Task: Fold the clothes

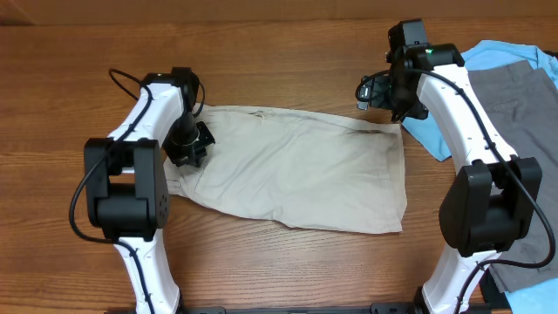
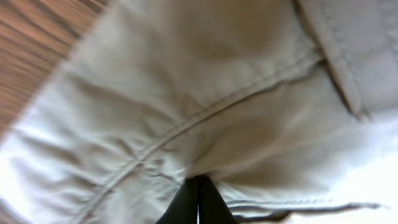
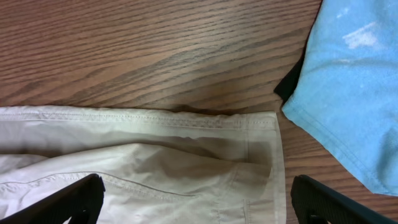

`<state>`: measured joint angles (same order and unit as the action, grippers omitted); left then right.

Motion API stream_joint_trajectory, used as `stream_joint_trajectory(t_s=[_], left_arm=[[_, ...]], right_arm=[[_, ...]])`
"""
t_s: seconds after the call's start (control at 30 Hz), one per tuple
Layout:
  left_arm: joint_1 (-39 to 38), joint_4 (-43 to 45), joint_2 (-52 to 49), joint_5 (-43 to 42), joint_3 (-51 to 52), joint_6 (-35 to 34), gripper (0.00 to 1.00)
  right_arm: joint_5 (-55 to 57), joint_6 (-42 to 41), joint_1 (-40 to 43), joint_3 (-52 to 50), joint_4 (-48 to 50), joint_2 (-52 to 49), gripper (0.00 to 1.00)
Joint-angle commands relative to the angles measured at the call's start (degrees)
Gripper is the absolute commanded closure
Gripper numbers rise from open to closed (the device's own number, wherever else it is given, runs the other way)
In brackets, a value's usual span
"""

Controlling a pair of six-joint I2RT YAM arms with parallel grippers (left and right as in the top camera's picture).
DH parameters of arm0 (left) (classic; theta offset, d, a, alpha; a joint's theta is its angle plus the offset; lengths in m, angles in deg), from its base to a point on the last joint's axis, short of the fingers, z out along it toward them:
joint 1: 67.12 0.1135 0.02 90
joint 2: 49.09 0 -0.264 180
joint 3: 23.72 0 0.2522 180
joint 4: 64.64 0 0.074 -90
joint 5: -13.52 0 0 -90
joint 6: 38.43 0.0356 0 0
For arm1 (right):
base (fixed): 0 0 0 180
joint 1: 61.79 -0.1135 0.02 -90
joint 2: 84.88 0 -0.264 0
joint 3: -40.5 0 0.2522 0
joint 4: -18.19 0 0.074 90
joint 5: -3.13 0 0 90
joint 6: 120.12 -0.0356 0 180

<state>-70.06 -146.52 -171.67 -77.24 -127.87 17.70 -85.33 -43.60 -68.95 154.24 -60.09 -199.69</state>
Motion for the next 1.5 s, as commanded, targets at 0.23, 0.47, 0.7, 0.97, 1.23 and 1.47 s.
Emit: stream_joint_trajectory(t_s=[0.23,0.47,0.7,0.97,1.23,1.47], left_arm=[[2.4,1.6,13.8,3.4,-0.9,8.4,0.34],[2.6,3.4,11.8,2.7,-0.8,7.9,0.29],[2.6,12.5,8.7,1.1,-0.8,4.8,0.36],[2.9,19.8,5.8,-3.6,-0.8,25.9,0.19],[3.8,19.8,5.6,-3.1,0.0,38.2,0.14],[4.5,21.6,5.6,-4.3,0.3,42.1,0.26]], right_arm=[[0.3,-0.1,0.1,0.2,0.2,1.8,0.00],[0.3,-0.1,0.1,0.2,0.2,1.8,0.00],[0.3,-0.1,0.1,0.2,0.2,1.8,0.00],[0.3,-0.1,0.1,0.2,0.2,1.8,0.00],[0.3,-0.1,0.1,0.2,0.2,1.8,0.00],[0.3,-0.1,0.1,0.2,0.2,1.8,0.00]])
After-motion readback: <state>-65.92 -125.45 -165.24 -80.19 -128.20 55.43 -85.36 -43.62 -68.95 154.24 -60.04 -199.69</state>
